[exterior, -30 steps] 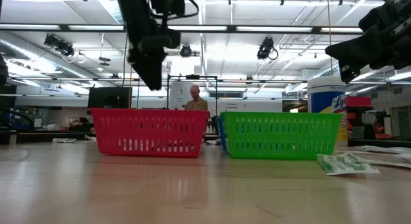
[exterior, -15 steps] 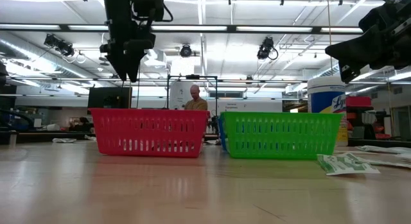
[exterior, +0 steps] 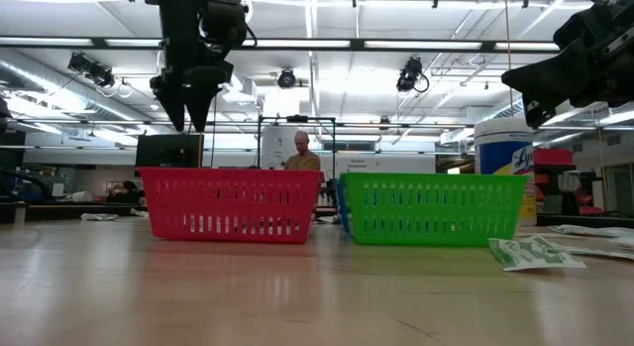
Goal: Pick & Place First Aid Supplies
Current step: Put the gray towelette pack into the black bin
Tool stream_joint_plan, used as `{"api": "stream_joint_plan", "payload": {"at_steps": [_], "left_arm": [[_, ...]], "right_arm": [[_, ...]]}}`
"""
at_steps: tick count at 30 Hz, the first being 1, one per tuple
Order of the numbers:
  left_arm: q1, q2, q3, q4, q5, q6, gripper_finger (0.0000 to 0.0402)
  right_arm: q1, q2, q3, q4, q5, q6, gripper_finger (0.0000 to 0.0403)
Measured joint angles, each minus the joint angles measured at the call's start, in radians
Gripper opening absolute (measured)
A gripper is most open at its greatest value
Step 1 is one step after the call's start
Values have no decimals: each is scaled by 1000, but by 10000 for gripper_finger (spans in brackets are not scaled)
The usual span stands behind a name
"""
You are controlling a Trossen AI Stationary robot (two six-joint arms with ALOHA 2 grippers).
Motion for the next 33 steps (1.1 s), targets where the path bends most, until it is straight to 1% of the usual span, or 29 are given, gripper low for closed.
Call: {"api": "stream_joint_plan", "payload": {"at_steps": [9, 17, 20, 22, 24, 26, 31, 33], "left_arm": [[40, 14, 0, -24, 2, 5, 383], [90, 85, 0, -151, 2, -31, 383], [107, 112, 0, -166, 3, -33, 383], [121, 132, 0, -169, 25, -31, 383], [139, 147, 0, -168, 76, -25, 383], [153, 156, 0, -168, 102, -20, 383], [183, 172, -1, -174, 104, -3, 383], [190, 172, -19, -169, 106, 9, 383]], "right_arm": [[0, 0, 0, 0, 0, 0, 18], [0, 0, 0, 0, 0, 0, 18], [0, 0, 0, 0, 0, 0, 18], [0, 0, 0, 0, 0, 0, 18], [0, 0, 0, 0, 0, 0, 18], [0, 0, 0, 0, 0, 0, 18], [0, 0, 0, 0, 0, 0, 18], [0, 0, 0, 0, 0, 0, 18]]}}
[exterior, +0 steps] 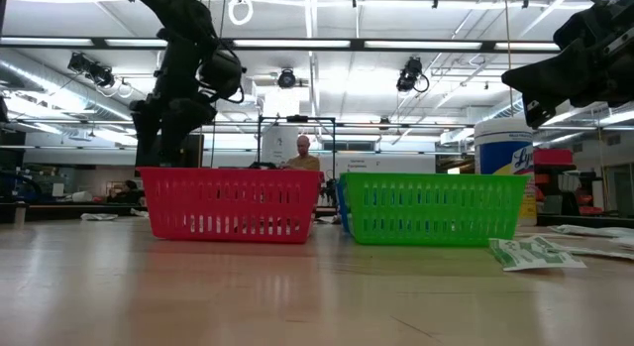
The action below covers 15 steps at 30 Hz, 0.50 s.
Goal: Pick & Place First Aid Supplies
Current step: Put the gray towelette pack into the black bin
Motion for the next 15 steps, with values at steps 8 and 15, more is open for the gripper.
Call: {"api": "stream_joint_plan", "payload": {"at_steps": [8, 15], "left_arm": [[6, -1, -165, 24, 2, -39, 383], [38, -2, -255, 86, 10, -90, 383]], "right_arm": [[0, 0, 0, 0, 0, 0, 18], [0, 0, 0, 0, 0, 0, 18]]}}
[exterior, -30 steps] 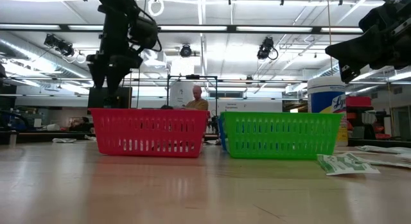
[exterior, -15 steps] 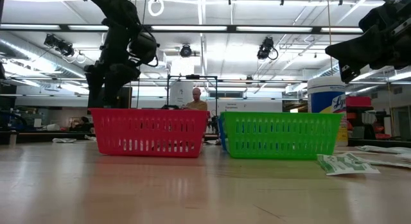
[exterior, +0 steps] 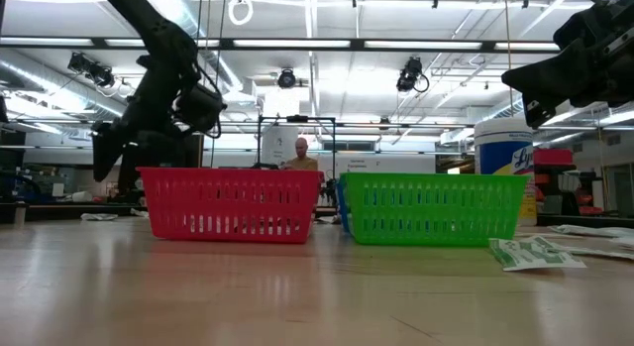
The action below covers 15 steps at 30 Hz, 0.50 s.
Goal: Pick & Place First Aid Supplies
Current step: Put the gray towelette pack into the black bin
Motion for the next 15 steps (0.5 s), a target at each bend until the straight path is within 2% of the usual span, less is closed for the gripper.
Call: {"api": "stream_joint_plan", "payload": {"at_steps": [9, 15], "left_arm": [[74, 0, -89, 149, -17, 30, 383], [117, 0, -137, 187, -51, 35, 383]], "right_arm": [[0, 0, 0, 0, 0, 0, 18], [0, 0, 0, 0, 0, 0, 18]]}}
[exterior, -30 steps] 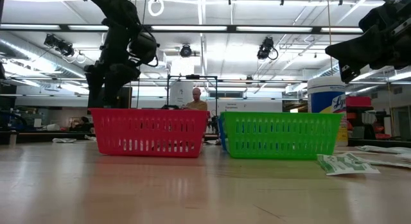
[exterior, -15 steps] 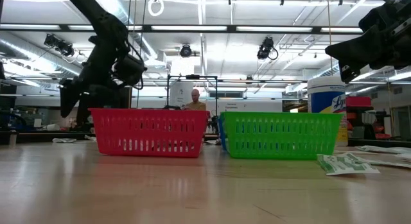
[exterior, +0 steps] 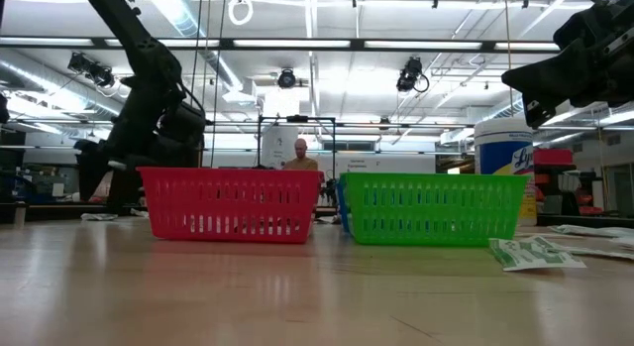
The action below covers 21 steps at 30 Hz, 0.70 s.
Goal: Pick & Place First Aid Supplies
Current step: Put the gray towelette pack into the black bin
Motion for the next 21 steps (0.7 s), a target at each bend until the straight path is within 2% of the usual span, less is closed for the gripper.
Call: {"api": "stream_joint_plan", "payload": {"at_steps": [6, 10, 14, 21], "left_arm": [[23, 0, -10, 31, -3, 15, 383], [24, 0, -10, 44, 68, 24, 383], [24, 0, -10, 65, 73, 20, 383], [-19, 0, -10, 66, 73, 13, 383]], "right_arm": [[0, 0, 0, 0, 0, 0, 18], [0, 0, 0, 0, 0, 0, 18], [0, 0, 0, 0, 0, 0, 18], [0, 0, 0, 0, 0, 0, 18]]}}
